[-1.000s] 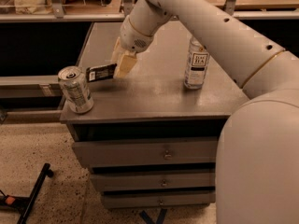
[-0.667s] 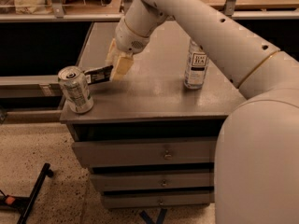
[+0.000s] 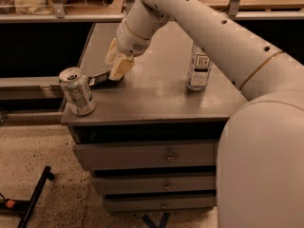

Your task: Move rxbar chocolate near 7up can

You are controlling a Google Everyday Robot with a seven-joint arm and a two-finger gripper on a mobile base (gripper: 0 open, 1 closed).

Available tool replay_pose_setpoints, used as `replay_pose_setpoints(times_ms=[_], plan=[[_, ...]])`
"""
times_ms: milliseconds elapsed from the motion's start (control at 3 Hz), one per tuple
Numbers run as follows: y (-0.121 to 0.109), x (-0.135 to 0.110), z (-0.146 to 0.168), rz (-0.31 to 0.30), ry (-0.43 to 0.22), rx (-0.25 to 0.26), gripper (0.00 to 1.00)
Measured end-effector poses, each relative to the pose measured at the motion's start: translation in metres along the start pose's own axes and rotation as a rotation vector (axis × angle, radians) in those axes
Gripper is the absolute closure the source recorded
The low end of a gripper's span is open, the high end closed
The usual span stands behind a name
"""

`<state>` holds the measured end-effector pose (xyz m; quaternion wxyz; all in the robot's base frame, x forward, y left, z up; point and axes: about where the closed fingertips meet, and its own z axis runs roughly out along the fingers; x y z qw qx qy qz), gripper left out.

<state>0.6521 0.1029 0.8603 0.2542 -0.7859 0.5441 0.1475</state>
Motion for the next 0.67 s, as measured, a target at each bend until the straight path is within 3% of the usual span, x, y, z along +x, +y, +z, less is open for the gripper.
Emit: replay_pose_setpoints(times_ms=[333,667], plan=[[0.0002,-0.0004,0.0032,-0.001,-0.001,-0.004,0.0],[0.0002,-0.0005,0.0033,-0.001,-0.001,-0.004,0.0]])
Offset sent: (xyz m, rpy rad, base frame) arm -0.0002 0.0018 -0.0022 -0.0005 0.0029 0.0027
